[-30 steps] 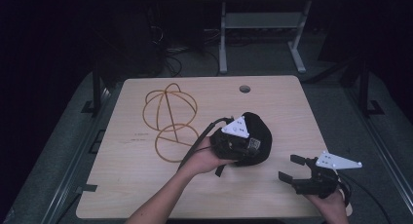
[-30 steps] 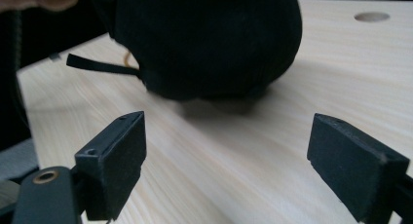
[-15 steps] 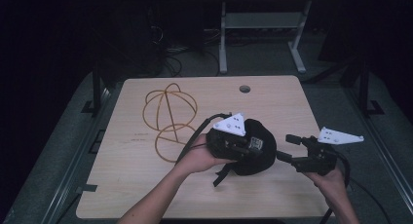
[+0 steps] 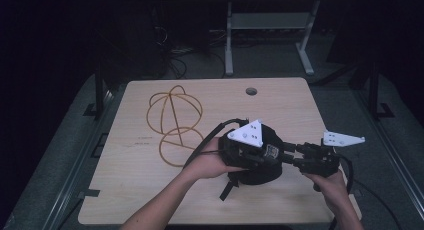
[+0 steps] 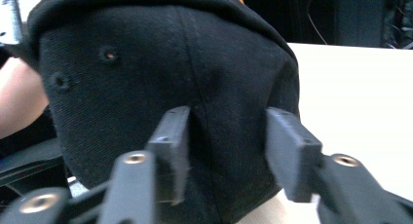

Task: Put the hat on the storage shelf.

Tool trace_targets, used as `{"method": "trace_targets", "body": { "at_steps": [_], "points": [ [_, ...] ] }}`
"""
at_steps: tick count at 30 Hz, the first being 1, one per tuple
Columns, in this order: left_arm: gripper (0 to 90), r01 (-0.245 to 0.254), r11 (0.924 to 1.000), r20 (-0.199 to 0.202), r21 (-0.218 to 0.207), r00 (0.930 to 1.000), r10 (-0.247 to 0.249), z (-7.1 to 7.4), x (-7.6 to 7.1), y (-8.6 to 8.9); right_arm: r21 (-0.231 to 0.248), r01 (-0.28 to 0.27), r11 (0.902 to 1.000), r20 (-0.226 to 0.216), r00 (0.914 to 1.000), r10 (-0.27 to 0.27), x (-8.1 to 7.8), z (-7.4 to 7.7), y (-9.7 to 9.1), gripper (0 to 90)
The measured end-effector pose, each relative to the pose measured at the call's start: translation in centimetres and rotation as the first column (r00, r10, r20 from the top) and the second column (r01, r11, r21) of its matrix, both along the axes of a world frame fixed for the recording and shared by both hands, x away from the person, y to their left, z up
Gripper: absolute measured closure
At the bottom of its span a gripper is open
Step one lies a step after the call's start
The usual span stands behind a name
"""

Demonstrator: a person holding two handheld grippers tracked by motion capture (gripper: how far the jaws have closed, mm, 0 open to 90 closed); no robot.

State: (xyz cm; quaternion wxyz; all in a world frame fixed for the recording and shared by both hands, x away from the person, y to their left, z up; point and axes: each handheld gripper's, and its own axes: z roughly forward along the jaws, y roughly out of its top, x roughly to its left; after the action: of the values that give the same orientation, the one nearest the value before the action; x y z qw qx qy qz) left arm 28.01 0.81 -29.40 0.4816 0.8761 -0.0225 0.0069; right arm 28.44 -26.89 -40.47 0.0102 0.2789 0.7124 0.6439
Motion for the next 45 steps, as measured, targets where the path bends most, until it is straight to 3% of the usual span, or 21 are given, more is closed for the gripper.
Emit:
{"method": "trace_targets", "body": {
  "at_steps": [3, 4, 11, 19, 23, 33, 39, 45],
  "points": [
    [80.8, 0.002, 1.0, 0.006, 0.004, 1.0, -0.002, 0.1, 0.0, 0.0, 0.006, -0.016, 0.9998, 0.011, 0.9998, 0.016, -0.1, -0.1, 0.1, 63.1],
    [80.7, 0.002, 1.0, 0.004, 0.002, 1.0, -0.002, 0.2, 0.0, 0.1, 0.01, -0.032, 0.9995, 0.023, 0.9992, 0.031, -0.2, -0.2, 0.2, 71.1],
    [80.8, -0.001, 1.0, 0.012, 0.0, 0.9999, 0.001, 0.3, 0.1, 0.5, -0.004, -0.046, 0.9989, 0.07, 0.9965, 0.046, -0.4, -0.1, 0.9, 87.4],
    [78.7, -0.044, 0.999, 0.018, -0.002, 0.9989, 0.044, -0.1, 0.2, 2.1, 0.008, 0.004, 1.0, 0.083, 0.9965, -0.005, -0.5, 0.5, 0.2, 89.4],
    [73.7, -0.091, 0.9958, 0.014, 0.004, 0.9958, 0.091, -0.9, 0.4, 3.2, -0.008, 0.038, 0.9992, 0.094, 0.9948, -0.037, -0.7, 1.0, -0.1, 89.4],
    [62.5, -0.145, 0.9891, 0.014, 0.022, 0.9893, 0.145, -1.8, 0.4, 4.6, -0.061, 0.064, 0.9961, 0.12, 0.9912, -0.056, -0.7, 2.2, 0.1, 89.5],
    [55.9, -0.178, 0.9838, 0.01, 0.019, 0.9839, 0.178, -2.3, 0.4, 5.7, -0.093, 0.078, 0.9926, 0.121, 0.9904, -0.066, -0.8, 3.1, -0.2, 89.5],
    [52.3, -0.23, 0.9731, 0.016, 0.0, 0.973, 0.23, -3.2, 0.1, 7.4, -0.124, 0.092, 0.9881, 0.129, 0.9887, -0.076, -0.7, 3.9, -0.5, 89.6]
  ]
}}
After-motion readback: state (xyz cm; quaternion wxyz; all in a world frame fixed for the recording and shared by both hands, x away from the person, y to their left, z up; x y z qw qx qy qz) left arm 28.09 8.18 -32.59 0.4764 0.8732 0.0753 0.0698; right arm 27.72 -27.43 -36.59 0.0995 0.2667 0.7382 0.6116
